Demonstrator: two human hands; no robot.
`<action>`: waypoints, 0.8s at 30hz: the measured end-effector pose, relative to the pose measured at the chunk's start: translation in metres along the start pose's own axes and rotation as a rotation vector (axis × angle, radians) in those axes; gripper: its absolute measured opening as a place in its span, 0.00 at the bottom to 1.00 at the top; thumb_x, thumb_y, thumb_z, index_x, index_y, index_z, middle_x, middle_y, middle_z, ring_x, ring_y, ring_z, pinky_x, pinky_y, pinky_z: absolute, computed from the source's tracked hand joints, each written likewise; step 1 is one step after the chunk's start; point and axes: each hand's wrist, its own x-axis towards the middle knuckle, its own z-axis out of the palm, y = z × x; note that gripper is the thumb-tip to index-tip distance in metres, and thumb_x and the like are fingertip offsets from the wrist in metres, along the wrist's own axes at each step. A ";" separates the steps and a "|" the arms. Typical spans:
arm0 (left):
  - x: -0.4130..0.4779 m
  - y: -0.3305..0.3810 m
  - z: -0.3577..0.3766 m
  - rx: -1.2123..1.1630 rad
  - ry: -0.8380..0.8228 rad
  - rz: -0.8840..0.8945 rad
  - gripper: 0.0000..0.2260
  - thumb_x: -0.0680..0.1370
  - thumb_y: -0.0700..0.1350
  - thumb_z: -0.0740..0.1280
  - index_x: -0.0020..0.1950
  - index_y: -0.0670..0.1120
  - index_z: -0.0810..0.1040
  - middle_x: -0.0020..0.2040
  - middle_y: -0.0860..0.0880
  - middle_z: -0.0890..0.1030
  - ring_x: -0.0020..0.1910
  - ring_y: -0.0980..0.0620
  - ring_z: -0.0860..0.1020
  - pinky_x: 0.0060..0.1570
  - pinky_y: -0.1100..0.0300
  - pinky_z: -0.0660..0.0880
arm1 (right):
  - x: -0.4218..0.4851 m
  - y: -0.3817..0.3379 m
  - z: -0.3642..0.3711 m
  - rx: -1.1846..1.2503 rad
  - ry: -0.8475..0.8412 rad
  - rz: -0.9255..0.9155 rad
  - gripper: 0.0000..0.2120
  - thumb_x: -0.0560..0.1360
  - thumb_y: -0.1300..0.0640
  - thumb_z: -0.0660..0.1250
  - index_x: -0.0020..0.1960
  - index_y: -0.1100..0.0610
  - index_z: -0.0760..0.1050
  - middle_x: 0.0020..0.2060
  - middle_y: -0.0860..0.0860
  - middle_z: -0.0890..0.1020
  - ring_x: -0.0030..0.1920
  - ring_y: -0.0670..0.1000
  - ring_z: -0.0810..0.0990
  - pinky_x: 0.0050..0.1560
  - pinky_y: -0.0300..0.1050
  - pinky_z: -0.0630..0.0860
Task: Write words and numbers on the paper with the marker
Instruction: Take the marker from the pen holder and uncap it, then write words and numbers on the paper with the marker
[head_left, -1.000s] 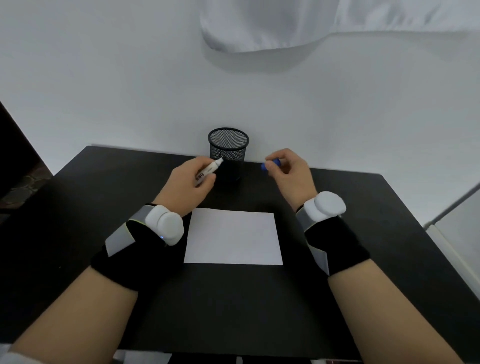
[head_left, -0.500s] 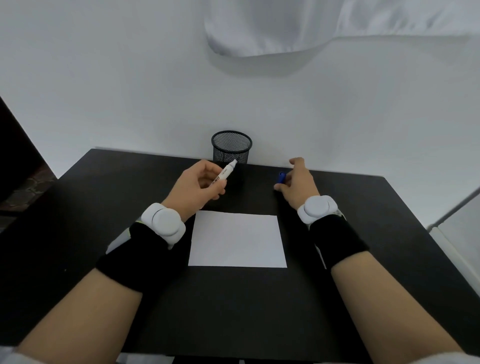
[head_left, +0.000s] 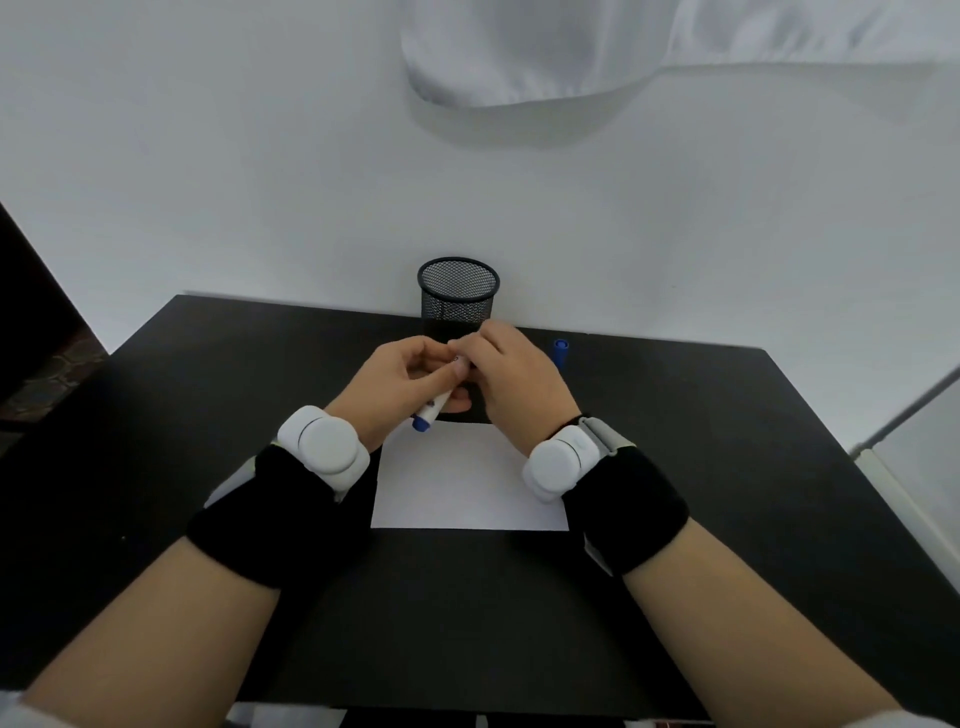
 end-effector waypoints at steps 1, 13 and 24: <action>0.001 0.001 -0.001 0.030 -0.027 -0.001 0.11 0.77 0.44 0.66 0.56 0.40 0.78 0.48 0.41 0.83 0.46 0.46 0.84 0.47 0.55 0.81 | 0.000 0.001 -0.001 -0.028 0.017 0.012 0.17 0.67 0.72 0.72 0.54 0.61 0.78 0.45 0.59 0.79 0.44 0.60 0.79 0.38 0.52 0.80; 0.006 -0.014 -0.045 0.930 -0.297 0.176 0.08 0.70 0.56 0.72 0.46 0.56 0.79 0.47 0.56 0.76 0.50 0.57 0.73 0.53 0.59 0.73 | -0.016 0.007 -0.035 0.899 0.110 0.781 0.06 0.77 0.58 0.69 0.47 0.58 0.72 0.33 0.57 0.81 0.28 0.48 0.77 0.26 0.37 0.72; 0.018 -0.022 -0.031 0.948 -0.161 0.303 0.05 0.72 0.50 0.72 0.47 0.53 0.81 0.47 0.54 0.76 0.48 0.55 0.73 0.51 0.59 0.73 | -0.017 -0.010 -0.023 1.045 -0.042 0.812 0.07 0.78 0.60 0.67 0.53 0.62 0.74 0.39 0.59 0.81 0.35 0.51 0.80 0.28 0.43 0.76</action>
